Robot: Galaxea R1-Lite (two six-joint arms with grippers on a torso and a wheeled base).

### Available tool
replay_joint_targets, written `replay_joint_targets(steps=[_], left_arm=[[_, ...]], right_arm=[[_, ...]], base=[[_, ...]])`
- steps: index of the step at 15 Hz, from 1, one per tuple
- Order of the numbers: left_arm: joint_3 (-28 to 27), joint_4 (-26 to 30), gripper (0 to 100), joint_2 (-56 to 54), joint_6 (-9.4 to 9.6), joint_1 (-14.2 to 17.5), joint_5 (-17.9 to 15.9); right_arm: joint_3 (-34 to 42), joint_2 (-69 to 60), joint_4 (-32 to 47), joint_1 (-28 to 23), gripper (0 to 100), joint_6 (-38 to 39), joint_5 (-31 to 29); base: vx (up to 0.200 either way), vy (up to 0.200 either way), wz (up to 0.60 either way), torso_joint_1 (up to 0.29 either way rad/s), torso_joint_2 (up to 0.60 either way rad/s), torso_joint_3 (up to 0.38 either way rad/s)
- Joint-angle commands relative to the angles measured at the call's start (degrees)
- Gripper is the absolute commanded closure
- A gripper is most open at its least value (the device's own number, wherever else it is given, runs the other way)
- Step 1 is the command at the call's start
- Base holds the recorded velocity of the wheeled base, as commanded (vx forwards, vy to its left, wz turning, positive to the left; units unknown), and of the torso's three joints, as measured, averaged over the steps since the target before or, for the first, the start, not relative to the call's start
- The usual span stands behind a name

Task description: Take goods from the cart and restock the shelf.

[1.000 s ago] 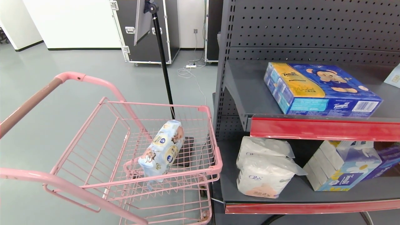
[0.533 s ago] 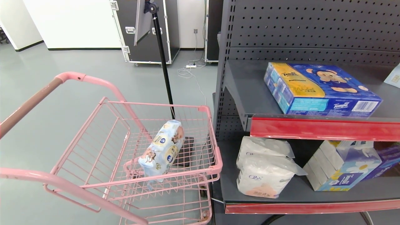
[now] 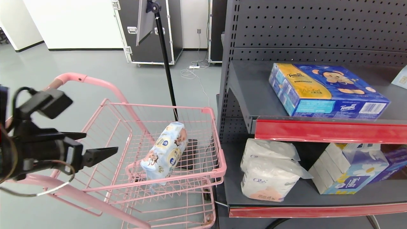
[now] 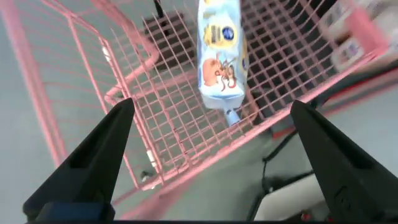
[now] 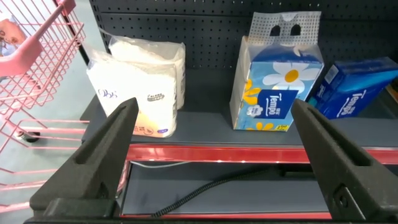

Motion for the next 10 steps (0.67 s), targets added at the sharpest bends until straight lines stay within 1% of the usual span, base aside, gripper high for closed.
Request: replay_joint_targets(steps=[1, 2, 3, 5, 10], left_arm=[[-7.5, 2.2, 0, 19.3, 4.39, -2.5, -0.4], [-7.5, 2.2, 0, 19.3, 4.39, -2.5, -0.4], [-9.9, 4.1, 0, 22.9, 4.48, -2.8, -0.4], [-11.5, 4.1, 0, 25.8, 4.48, -2.8, -0.3], [-12.6, 3.9, 0, 31.3, 4.57, -3.8, -0.3]], right_arm=[[0.0, 0.1, 0.0, 0.0, 0, 0.0, 0.0], [0.0, 0.1, 0.0, 0.0, 0, 0.0, 0.0], [0.0, 0.1, 0.0, 0.0, 0, 0.1, 0.0], [0.0, 0.1, 0.0, 0.0, 0, 0.1, 0.0], [0.0, 0.1, 0.0, 0.0, 0, 0.2, 0.0]], base=[[0.0, 0.0, 0.0, 0.0, 0.0, 0.0], [0.0, 0.0, 0.0, 0.0, 0.0, 0.0], [0.0, 0.0, 0.0, 0.0, 0.0, 0.0], [0.0, 0.0, 0.0, 0.0, 0.0, 0.0], [0.0, 0.0, 0.0, 0.0, 0.0, 0.0]])
